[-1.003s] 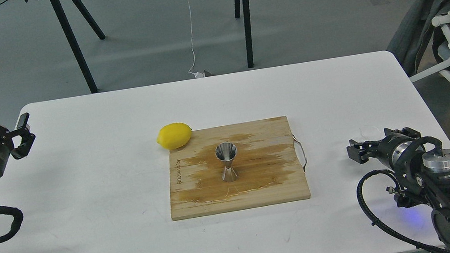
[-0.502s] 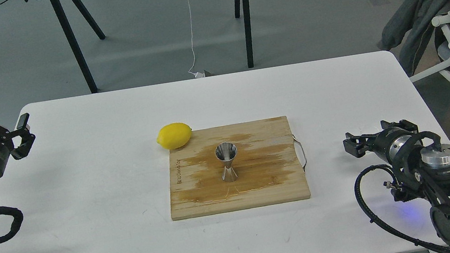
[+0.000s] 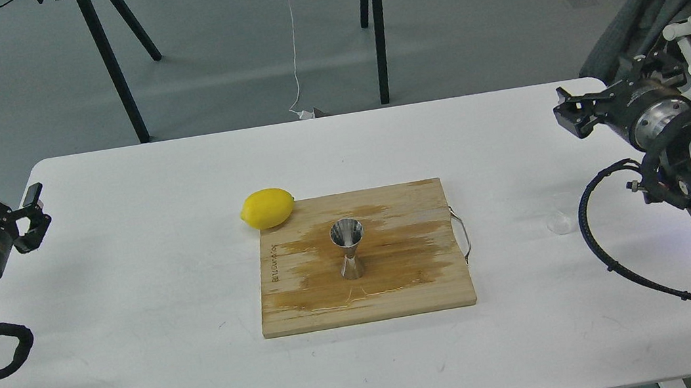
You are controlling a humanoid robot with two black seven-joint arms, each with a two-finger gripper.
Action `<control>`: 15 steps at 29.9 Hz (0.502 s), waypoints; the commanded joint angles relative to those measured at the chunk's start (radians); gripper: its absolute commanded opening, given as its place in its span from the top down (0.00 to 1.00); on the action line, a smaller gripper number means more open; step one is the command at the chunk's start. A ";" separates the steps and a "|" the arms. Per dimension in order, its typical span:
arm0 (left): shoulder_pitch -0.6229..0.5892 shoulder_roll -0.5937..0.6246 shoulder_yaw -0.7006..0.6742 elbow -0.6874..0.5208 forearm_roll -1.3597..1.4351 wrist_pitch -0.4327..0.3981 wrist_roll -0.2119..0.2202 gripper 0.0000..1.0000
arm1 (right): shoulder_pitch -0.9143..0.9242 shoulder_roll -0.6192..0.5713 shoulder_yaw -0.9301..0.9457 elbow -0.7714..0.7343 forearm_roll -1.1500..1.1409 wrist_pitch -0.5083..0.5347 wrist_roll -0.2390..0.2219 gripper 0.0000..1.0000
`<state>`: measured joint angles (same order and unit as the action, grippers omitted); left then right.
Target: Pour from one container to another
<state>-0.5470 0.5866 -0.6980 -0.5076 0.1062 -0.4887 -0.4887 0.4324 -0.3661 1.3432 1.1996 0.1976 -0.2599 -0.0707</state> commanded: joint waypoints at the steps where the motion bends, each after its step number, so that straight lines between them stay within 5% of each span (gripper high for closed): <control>1: -0.008 0.005 0.005 0.000 0.001 0.000 0.000 0.01 | 0.034 -0.059 -0.019 -0.104 -0.003 0.296 0.000 0.02; 6: -0.014 0.015 0.005 0.001 0.001 0.000 0.000 0.01 | 0.046 -0.062 -0.022 -0.276 -0.004 0.749 0.000 0.02; 15: -0.028 0.022 0.003 0.008 -0.013 0.000 0.000 0.01 | -0.043 -0.037 -0.024 -0.345 0.000 0.749 0.006 0.01</control>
<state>-0.5647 0.6100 -0.6943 -0.5003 0.0972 -0.4887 -0.4887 0.4326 -0.4149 1.3183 0.8567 0.1969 0.4881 -0.0678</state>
